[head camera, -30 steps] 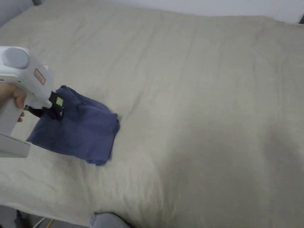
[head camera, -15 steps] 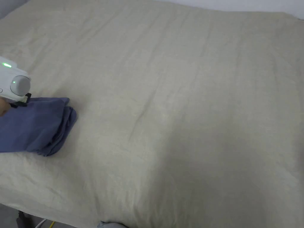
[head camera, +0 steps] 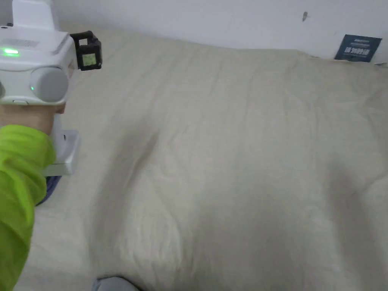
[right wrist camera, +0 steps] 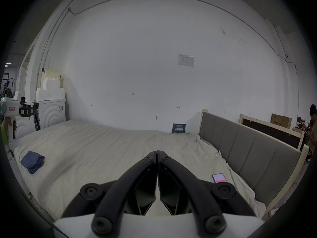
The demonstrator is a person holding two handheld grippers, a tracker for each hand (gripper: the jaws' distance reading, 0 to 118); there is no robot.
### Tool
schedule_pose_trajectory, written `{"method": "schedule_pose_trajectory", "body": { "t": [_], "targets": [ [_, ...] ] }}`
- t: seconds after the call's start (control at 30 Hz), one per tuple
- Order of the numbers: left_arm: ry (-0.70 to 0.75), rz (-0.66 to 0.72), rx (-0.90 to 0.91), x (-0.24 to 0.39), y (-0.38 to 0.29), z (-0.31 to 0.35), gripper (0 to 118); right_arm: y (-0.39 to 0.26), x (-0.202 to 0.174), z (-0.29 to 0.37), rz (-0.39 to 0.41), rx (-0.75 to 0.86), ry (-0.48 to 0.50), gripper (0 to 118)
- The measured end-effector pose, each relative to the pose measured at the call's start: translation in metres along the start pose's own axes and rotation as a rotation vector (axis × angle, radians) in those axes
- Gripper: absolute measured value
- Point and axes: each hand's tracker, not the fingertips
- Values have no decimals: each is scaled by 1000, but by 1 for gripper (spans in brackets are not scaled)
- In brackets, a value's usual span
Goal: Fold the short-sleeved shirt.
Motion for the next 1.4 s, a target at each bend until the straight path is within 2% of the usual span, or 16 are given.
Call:
{"method": "schedule_pose_trajectory", "body": {
  "t": [0.23,0.33,0.47,0.57,0.73,1.27,1.4],
  "targets": [
    [-169,78,105,79,-5,59,95,5,2,18,-4,69,23,0],
    [-209,39,126,103,-18,80,72,1,3,23,-24,78,23,0],
    [-264,36,127,121,-39,103,24,-13,0,30,-45,67,19,0],
    [-273,26,108,131,-59,109,0,-25,-3,34,-61,49,24,0],
    [-318,-22,59,138,-88,121,0,-45,-10,38,-79,15,27,0],
    [-336,28,-76,143,-135,137,0,-88,-17,48,-136,-78,47,0],
    [-334,32,-97,142,-141,138,0,-92,-17,46,-125,-87,45,0]
  ]
}}
